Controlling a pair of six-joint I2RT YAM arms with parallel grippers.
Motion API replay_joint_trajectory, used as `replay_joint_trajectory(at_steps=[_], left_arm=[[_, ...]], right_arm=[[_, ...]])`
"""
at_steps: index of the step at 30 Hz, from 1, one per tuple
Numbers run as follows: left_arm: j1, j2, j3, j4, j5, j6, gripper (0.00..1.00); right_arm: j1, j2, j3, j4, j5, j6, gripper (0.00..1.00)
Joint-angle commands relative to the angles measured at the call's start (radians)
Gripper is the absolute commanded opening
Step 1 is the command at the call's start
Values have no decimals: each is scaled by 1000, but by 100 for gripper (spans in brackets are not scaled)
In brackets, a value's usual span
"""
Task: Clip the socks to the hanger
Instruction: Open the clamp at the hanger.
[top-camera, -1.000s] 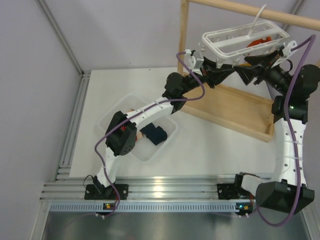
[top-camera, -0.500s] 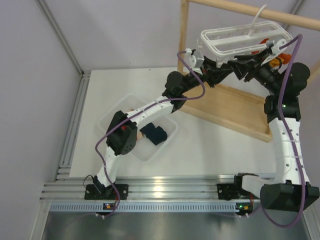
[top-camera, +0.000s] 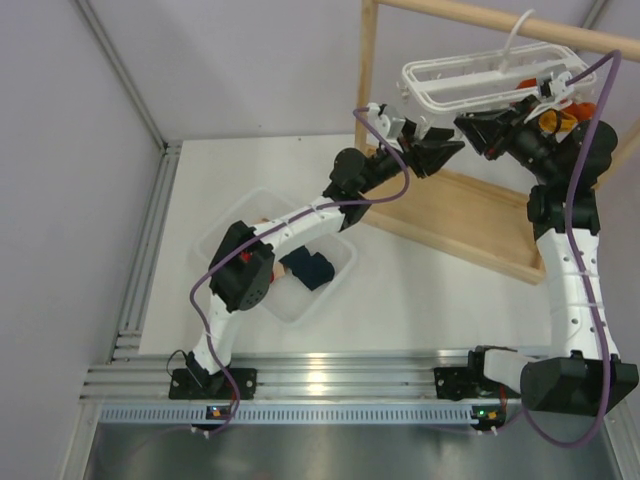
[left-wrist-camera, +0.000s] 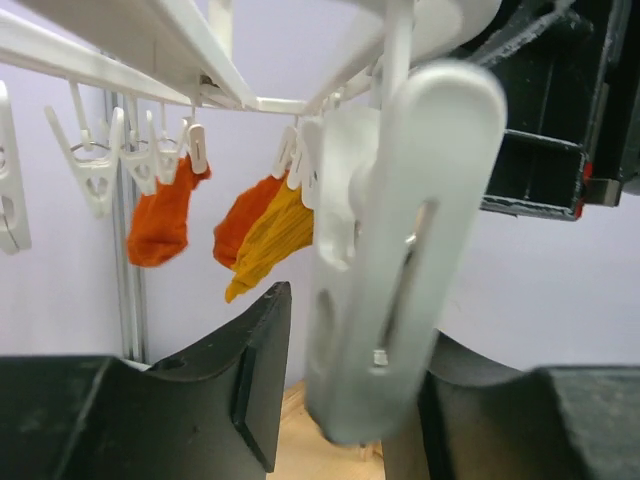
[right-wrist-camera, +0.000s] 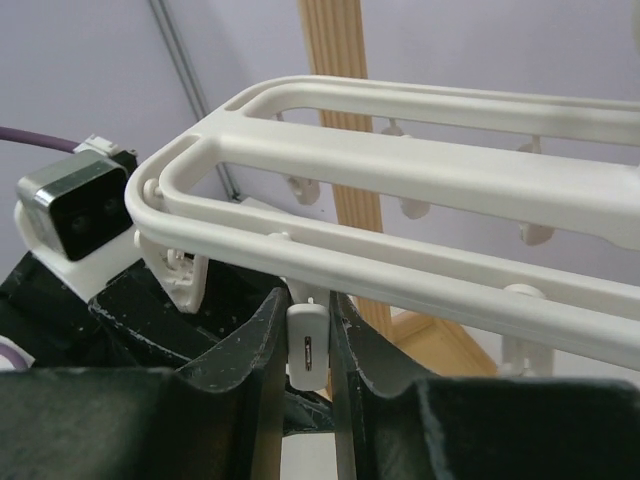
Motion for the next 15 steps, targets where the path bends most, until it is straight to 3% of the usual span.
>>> replay_joint_trajectory(at_steps=[1,4,15], left_arm=[[8,-71,7,44,-41,-100,45],[21,-69,18,30,-50,-197,54],[30,-58,32,102,79,-375,48]], right_arm=[[-8,1,48,83,-66,77,1],[-11,1,48,82,-89,91,1],[-31,17,34,150,-157,133,0]])
